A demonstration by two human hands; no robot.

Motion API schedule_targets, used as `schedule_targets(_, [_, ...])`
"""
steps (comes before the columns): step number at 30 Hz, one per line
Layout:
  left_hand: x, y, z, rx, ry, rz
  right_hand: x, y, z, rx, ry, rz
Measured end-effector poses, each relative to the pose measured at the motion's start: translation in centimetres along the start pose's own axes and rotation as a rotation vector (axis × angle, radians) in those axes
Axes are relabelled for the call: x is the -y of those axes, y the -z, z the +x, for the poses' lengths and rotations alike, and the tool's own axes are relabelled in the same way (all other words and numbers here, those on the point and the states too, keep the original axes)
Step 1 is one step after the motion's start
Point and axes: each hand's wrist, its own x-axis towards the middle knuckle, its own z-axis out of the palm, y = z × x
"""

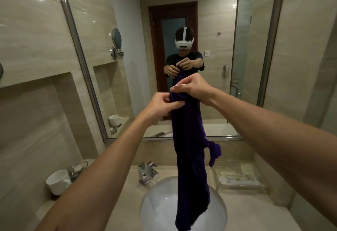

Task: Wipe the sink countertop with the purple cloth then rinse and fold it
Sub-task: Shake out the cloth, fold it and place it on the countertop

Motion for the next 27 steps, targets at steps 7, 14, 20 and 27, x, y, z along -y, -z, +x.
schedule_targets(7, [-1.0,0.9,1.4,-0.137,-0.061,-0.106,-0.5,0.9,-1.3,0.195,-0.083,0.274])
schedule_targets(14, [-1.7,1.4,2.4,-0.222,0.014,-0.457,-8.1,-1.1,-4.1,0.422,-0.375,0.2])
schedule_targets(20, [-2.5,2.0,1.9,-0.172,0.06,-0.587,-8.6,-1.0,-4.7,0.434,-0.404,0.228])
schedule_targets(27, [-1.8,4.3,1.3,-0.384,0.089,-0.398,-8.3,1.1,-4.3,0.487,-0.456,0.19])
